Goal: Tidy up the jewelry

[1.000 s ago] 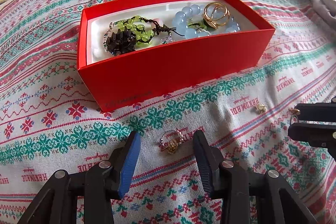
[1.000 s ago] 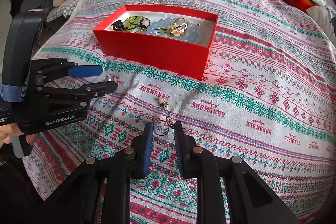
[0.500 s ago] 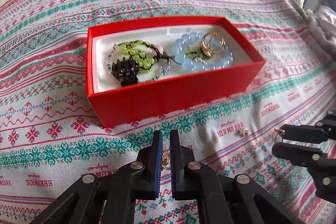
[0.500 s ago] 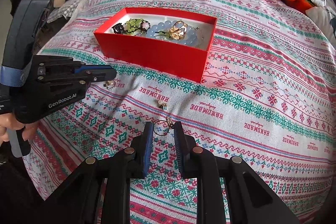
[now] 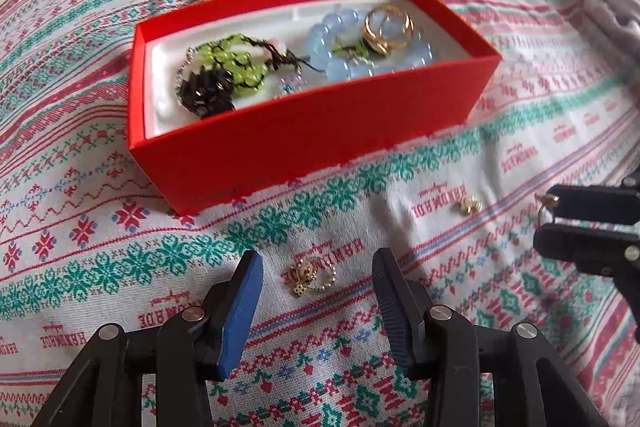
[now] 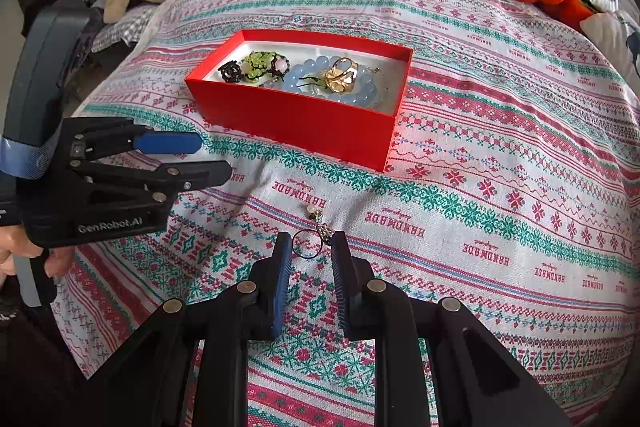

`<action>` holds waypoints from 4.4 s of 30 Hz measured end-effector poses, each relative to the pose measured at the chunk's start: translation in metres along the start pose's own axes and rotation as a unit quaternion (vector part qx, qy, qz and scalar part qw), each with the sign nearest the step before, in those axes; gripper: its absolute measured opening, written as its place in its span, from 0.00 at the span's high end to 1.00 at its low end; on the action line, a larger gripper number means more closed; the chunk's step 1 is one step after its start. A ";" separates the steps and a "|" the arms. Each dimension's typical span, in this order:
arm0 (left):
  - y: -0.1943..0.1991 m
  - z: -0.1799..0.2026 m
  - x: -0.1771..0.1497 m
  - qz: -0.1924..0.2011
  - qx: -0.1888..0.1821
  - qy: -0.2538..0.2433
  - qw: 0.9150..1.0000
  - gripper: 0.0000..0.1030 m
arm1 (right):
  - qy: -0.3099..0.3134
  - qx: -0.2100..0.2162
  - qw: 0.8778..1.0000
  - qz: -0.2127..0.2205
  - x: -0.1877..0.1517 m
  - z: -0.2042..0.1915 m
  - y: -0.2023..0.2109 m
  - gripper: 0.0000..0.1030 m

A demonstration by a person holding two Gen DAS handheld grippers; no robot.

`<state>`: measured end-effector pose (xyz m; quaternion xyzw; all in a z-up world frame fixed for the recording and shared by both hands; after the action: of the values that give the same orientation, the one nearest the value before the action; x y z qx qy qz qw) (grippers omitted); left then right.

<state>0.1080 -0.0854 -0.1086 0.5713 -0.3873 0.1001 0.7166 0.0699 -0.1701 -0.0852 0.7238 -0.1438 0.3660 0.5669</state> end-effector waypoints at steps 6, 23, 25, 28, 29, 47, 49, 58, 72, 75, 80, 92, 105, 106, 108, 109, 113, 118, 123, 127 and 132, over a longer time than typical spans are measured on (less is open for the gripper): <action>-0.006 0.009 -0.002 0.001 0.000 -0.026 1.000 0.80 | -0.002 -0.001 1.000 -0.003 -0.002 0.004 -0.002 0.79; 0.043 0.002 0.038 0.073 -0.066 0.065 0.993 0.85 | -0.006 0.001 1.000 0.013 0.012 0.003 0.005 0.79; 0.050 0.000 0.042 0.083 -0.078 0.079 0.990 0.85 | -0.005 0.002 1.000 0.013 0.012 0.002 0.005 0.79; 0.054 -0.003 0.043 0.087 -0.081 0.088 0.989 0.85 | -0.004 0.002 1.000 0.012 0.012 0.000 0.005 0.79; 0.055 -0.005 0.043 0.088 -0.077 0.089 0.989 0.85 | -0.004 0.002 1.000 0.012 0.011 0.000 0.006 0.79; 0.059 -0.018 0.075 0.108 -0.033 0.099 0.989 0.85 | -0.044 -0.014 0.997 0.053 0.064 0.020 0.016 0.79; 0.056 -0.021 0.082 0.111 -0.021 0.094 0.989 0.85 | -0.056 -0.015 0.997 0.059 0.074 0.022 0.016 0.79; 0.026 -0.023 0.108 0.133 0.018 0.084 0.987 0.85 | -0.078 -0.035 0.994 0.071 0.103 0.037 -0.013 0.79; -0.008 -0.039 0.112 0.124 0.062 0.108 0.984 0.62 | -0.095 -0.038 0.992 0.067 0.113 0.061 -0.053 0.79; -0.003 -0.041 0.113 0.128 0.070 0.105 0.984 0.58 | -0.092 -0.038 0.993 0.066 0.114 0.059 -0.055 0.79; 0.009 -0.049 0.111 0.129 0.085 0.105 0.982 0.48 | -0.085 -0.037 0.994 0.066 0.117 0.057 -0.059 0.79; 0.033 -0.058 0.094 0.121 0.091 0.110 0.982 0.21 | -0.080 -0.026 0.994 0.076 0.117 0.052 -0.037 0.49; 0.056 -0.052 0.052 0.097 0.083 0.127 0.984 0.11 | -0.083 -0.037 0.994 0.059 0.081 0.050 -0.004 0.41; 0.057 -0.050 0.049 0.096 0.082 0.125 0.984 0.11 | -0.083 -0.036 0.994 0.055 0.076 0.049 -0.003 0.41; 0.059 -0.048 0.041 0.092 0.081 0.118 0.985 0.10 | -0.081 -0.035 0.995 0.048 0.067 0.048 -0.001 0.40; 0.060 -0.047 0.037 0.090 0.081 0.114 0.986 0.10 | -0.079 -0.034 0.995 0.044 0.062 0.047 -0.001 0.40; 0.061 -0.044 0.020 0.078 0.078 0.099 0.989 0.10 | -0.073 -0.031 0.996 0.031 0.043 0.044 0.002 0.40; 0.059 -0.042 0.002 0.062 0.076 0.079 0.992 0.10 | -0.065 -0.031 0.997 0.020 0.020 0.044 0.007 0.40; 0.055 -0.039 -0.014 0.050 0.073 0.064 0.994 0.10 | -0.055 -0.030 0.998 0.008 0.001 0.044 0.008 0.40; 0.050 -0.034 -0.028 0.036 0.069 0.046 0.996 0.10 | -0.045 -0.028 0.999 -0.007 -0.018 0.043 0.004 0.40; 0.045 -0.031 -0.045 0.026 0.068 0.029 0.997 0.10 | -0.021 -0.032 0.999 -0.020 -0.034 0.038 -0.006 0.40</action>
<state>0.0649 -0.0294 -0.1065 0.6051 -0.3732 0.1613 0.6845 0.0640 -0.2108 -0.1163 0.7155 -0.1526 0.3346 0.5939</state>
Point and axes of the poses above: each gripper's, at about its wrist camera, not at the fingertips, and y roughly against the way its jaws point, z to its right, x to its top, the point moved 9 cm from there along -y, roughly the way its jaws point, and after that the axes turned 13 degrees about z, right-handed, at the moved point
